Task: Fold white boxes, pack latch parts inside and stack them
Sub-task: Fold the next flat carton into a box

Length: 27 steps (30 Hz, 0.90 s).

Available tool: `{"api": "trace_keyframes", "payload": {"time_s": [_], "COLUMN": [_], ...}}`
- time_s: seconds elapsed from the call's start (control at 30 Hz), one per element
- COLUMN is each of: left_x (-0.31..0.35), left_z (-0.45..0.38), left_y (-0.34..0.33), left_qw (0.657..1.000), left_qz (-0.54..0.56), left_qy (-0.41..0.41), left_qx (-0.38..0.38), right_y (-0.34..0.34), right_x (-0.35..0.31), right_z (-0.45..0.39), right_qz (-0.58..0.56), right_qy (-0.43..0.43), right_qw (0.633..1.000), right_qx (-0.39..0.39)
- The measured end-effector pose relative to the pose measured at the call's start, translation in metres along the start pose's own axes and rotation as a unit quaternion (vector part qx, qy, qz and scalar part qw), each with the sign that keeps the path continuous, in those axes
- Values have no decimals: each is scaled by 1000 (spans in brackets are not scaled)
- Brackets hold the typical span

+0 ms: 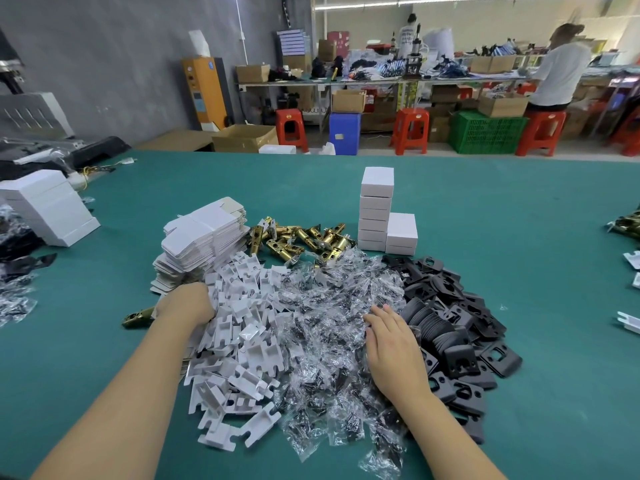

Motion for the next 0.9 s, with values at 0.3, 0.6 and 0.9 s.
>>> {"api": "trace_keyframes", "payload": {"time_s": [0.3,0.6,0.9], "left_x": [9,8,-2], "left_z": [-5,-4,0], "left_y": [-1,-4,1], "left_qw": [997,997,995], "left_qz": [-22,-17,40], "left_qy": [-70,-74,-71], "left_qx": [1,13,58], "right_y": [0,0,-2], "right_x": [0,0,2], "right_z": [0,0,-1], "right_qz": [-5,-12,-15], "right_qy": [3,0,-6], "right_qw": [1000,1000,1000], "right_qx": [-3,-5,-6]}}
Point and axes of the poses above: each hand's wrist, its own z-axis away from the middle knuckle, its own y-axis out of the back of the hand, x = y × z, the point moved 6 cm from there along -z, towards the middle knuckle, and after that the axes turned 7 degrees about -y, right-handed, at the moved point
